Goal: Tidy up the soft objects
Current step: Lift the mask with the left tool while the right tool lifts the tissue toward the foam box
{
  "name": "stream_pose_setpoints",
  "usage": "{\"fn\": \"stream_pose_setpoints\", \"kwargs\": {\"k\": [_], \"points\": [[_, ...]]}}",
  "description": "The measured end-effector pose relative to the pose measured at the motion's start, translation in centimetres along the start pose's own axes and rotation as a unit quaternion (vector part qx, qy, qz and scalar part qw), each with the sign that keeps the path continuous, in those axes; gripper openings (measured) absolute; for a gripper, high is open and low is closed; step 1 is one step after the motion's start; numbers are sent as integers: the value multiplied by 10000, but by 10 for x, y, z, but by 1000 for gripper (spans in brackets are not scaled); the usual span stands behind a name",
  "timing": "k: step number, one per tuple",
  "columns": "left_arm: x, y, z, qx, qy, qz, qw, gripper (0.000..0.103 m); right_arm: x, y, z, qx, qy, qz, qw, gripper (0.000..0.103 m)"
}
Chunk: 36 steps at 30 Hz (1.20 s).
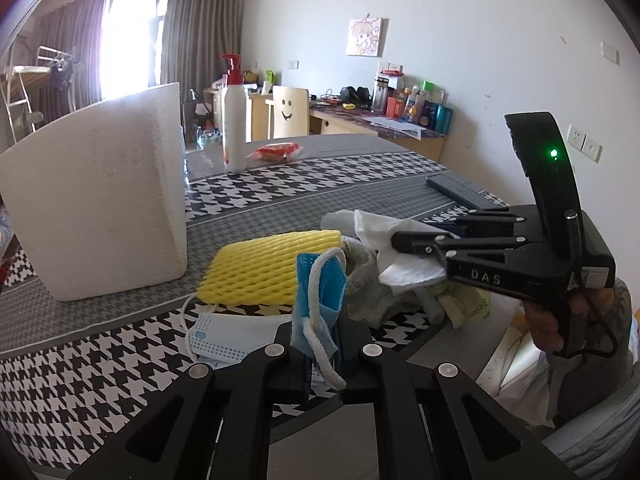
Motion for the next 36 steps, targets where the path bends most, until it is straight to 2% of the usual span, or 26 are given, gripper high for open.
{"fn": "stream_pose_setpoints", "kwargs": {"k": [13, 36], "points": [[6, -16, 7, 35, -28, -200, 9998, 9, 26, -31, -16, 127, 478, -480, 9976, 6], [32, -45, 21, 353, -11, -632, 9974, 9, 58, -75, -13, -80, 661, -1322, 9890, 6]]}}
Point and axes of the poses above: each gripper's, at about its wrist camera, not at the fingertips, and y roughly the way its jaws point, z to its left, x to its top, the point moved 10 cm from there along y, roughly the way its jaws point, and after that the axes turned 2 degrees about y, right-handed, at the moved point
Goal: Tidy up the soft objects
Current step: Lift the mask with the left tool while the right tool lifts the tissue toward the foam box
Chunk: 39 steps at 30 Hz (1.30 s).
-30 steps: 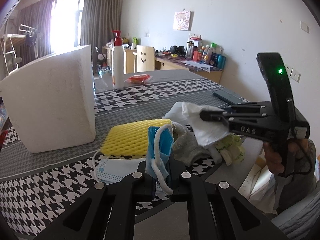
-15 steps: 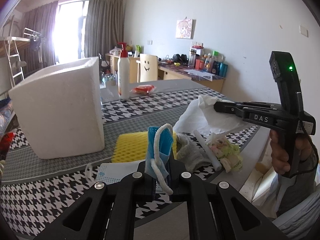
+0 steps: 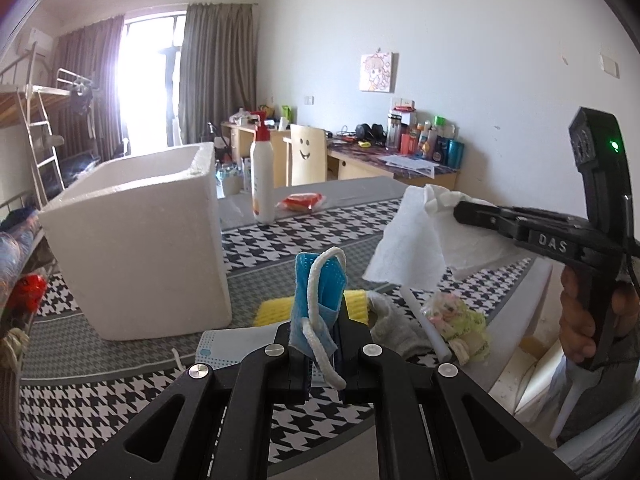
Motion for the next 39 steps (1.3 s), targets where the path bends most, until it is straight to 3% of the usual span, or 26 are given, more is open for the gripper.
{"fn": "stream_pose_setpoints", "kwargs": {"k": [39], "points": [[81, 4, 15, 308, 156, -453, 9984, 9, 48, -6, 21, -15, 43, -503, 9987, 6]]}}
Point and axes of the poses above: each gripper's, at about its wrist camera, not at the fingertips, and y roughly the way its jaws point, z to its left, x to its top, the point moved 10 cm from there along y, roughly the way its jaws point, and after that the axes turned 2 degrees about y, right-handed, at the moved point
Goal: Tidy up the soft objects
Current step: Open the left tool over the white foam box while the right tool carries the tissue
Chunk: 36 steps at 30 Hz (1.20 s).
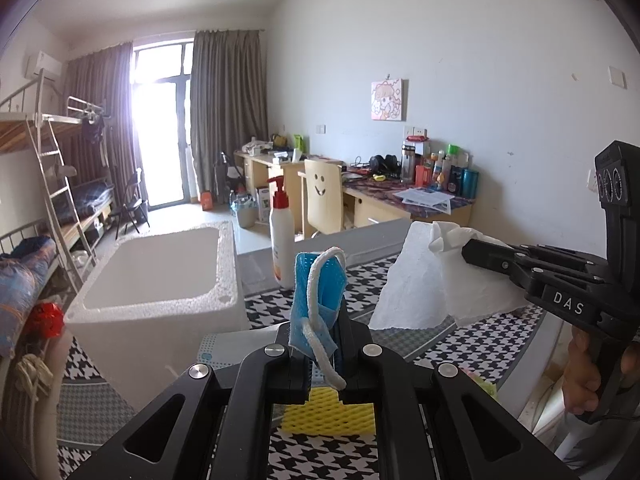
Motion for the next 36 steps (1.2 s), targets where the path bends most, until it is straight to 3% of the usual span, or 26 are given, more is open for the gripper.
{"fn": "stream_pose_setpoints", "kwargs": {"k": [22, 36], "points": [[39, -2, 11, 18, -8, -303, 9995, 9, 39, 2, 9, 10, -149, -285, 9995, 6], [63, -3, 23, 375, 48, -476, 9982, 9, 60, 4, 22, 101, -252, -416, 9988, 6]]}}
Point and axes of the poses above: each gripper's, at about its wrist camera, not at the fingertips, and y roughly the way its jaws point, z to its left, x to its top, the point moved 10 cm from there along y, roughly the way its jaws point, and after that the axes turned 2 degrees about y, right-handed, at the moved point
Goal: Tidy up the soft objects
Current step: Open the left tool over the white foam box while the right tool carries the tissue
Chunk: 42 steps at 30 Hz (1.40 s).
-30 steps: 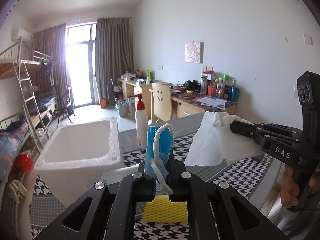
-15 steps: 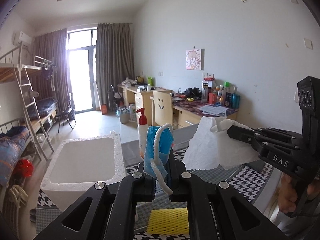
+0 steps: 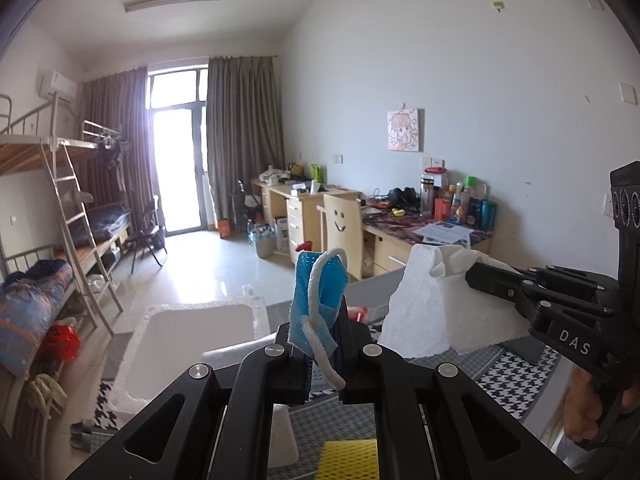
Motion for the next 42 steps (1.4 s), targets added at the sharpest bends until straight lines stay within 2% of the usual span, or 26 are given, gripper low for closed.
{"fn": "stream_pose_setpoints", "kwargs": {"k": [20, 28, 30, 42], "points": [[7, 12, 53, 847, -154, 102, 9962, 9, 22, 24, 28, 287, -195, 3, 9994, 6], [4, 26, 73, 1187, -236, 260, 9923, 9, 27, 31, 41, 413, -308, 39, 9987, 6], [2, 30, 78, 1365, -191, 304, 9900, 9, 28, 32, 45, 443, -334, 44, 9984, 6], [-13, 57, 92, 1389, -354, 760, 9867, 9, 29, 43, 49, 498, -412, 94, 9979, 6]]}}
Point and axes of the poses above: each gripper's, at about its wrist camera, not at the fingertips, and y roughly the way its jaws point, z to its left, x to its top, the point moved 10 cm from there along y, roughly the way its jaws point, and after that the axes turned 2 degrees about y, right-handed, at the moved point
